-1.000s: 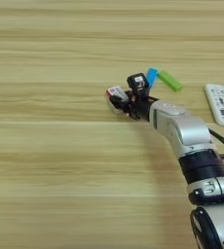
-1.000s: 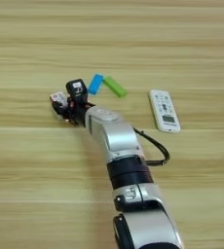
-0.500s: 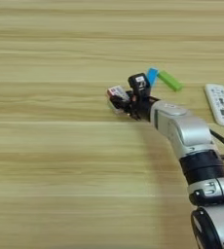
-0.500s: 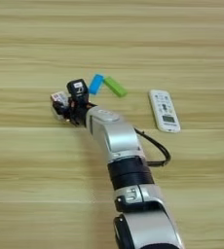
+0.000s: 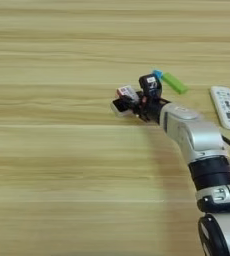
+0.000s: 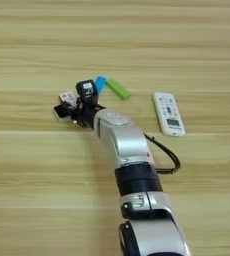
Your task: Move the objects on the table
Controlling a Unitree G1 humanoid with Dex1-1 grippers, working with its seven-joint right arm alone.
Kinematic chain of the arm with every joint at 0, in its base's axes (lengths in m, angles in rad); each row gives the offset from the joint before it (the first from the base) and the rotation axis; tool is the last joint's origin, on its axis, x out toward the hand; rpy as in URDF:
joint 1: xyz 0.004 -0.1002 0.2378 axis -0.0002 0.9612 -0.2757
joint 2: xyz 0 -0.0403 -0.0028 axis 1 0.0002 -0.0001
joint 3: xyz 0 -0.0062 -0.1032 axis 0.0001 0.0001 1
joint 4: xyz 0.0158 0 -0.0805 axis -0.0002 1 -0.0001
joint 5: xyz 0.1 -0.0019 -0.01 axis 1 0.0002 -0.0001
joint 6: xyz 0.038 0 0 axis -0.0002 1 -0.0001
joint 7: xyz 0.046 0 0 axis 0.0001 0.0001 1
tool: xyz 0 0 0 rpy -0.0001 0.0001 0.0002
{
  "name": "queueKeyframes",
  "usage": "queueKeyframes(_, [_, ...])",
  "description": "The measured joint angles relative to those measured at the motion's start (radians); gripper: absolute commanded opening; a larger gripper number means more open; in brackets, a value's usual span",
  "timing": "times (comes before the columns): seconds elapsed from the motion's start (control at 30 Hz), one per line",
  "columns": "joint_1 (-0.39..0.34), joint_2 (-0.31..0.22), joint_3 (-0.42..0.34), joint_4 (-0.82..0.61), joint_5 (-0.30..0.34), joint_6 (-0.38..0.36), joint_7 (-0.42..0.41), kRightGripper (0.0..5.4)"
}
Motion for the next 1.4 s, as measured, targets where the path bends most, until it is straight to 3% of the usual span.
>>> queueKeyframes(0.5, [0.014,-0.034,-0.081,0.051,-0.023,-0.024,-0.078,2.1])
queueKeyframes(1.4, [0.049,-0.045,-0.079,0.06,-0.044,-0.02,-0.093,2.1])
